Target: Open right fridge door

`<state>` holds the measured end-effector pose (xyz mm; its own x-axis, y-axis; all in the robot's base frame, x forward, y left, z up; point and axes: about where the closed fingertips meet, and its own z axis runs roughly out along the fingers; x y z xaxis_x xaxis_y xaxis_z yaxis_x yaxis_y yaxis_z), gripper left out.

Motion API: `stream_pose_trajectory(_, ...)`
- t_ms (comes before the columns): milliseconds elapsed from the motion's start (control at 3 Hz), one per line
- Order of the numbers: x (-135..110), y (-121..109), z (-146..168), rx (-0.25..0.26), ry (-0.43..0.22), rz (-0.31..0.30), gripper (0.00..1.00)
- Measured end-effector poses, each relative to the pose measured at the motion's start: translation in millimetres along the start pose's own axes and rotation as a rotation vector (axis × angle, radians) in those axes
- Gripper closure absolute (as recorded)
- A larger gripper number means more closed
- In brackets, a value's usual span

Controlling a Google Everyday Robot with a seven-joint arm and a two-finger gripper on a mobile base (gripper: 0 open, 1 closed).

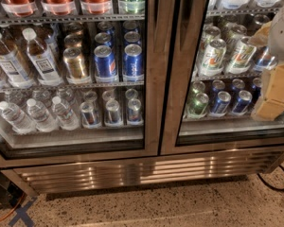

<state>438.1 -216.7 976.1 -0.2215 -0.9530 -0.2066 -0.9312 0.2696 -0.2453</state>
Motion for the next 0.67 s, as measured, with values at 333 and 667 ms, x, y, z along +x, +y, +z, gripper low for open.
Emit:
stream_pose_trajectory(333,0.0,0.0,0.0,0.000,0.000,0.000,0.00)
stream_pose_trajectory(667,-4.4,1.5,-4.5,0.020,-0.070,0.003,0.00)
